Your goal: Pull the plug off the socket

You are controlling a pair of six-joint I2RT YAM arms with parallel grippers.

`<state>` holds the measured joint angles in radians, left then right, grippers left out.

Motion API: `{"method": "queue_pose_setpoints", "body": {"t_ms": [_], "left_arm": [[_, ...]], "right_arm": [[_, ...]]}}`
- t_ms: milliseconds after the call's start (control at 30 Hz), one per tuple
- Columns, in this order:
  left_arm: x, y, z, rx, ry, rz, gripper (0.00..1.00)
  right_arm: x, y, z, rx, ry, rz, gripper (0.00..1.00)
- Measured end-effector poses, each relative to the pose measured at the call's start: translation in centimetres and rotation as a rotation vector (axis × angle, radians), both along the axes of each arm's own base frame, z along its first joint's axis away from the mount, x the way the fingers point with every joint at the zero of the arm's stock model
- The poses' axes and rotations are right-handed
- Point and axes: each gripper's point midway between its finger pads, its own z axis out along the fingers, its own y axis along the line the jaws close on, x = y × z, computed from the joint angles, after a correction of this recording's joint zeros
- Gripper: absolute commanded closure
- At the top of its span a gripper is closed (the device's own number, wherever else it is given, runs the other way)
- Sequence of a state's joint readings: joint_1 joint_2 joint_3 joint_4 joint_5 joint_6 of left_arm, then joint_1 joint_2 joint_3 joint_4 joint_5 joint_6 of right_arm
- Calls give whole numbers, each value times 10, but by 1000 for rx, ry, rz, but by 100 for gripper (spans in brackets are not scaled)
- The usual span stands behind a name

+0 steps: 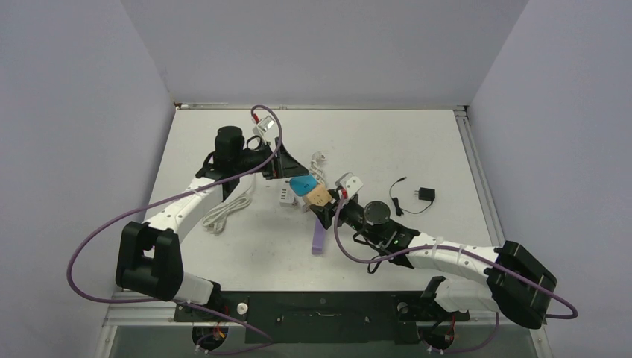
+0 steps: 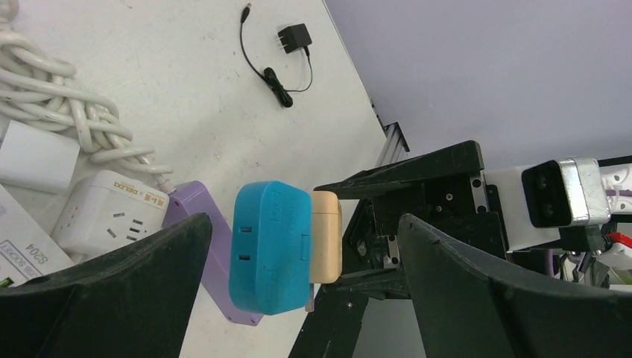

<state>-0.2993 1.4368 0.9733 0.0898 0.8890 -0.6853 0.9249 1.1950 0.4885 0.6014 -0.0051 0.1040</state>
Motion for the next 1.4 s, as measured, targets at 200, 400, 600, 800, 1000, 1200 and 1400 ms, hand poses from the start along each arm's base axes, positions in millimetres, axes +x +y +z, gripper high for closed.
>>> {"method": "queue_pose_setpoints", "body": {"t_ms": [200,400,600,800,1000,1200,1400], "left_arm": [[3,10,-12,73,0,15,5],[7,18,-20,95,17,24,13],[-2,6,-11,36,11,-53,38],[-6,0,3,-31,-16,-94,65],[-9,-2,7,-69,-6,-109,86],[-8,-3,7,-79,-10,-109,100],[-7,0,3,-78,-6,-99,100]], "right_arm": [[1,3,7,3,-45,-16,95],[2,1,18,18,-80,-34,95],[2,-1,28,38,-106,-44,95],[3,-2,28,33,-110,-48,95],[6,-2,22,19,-103,-63,95],[7,-2,18,10,-98,-69,95],[8,-1,14,1,-91,-70,95]]}}
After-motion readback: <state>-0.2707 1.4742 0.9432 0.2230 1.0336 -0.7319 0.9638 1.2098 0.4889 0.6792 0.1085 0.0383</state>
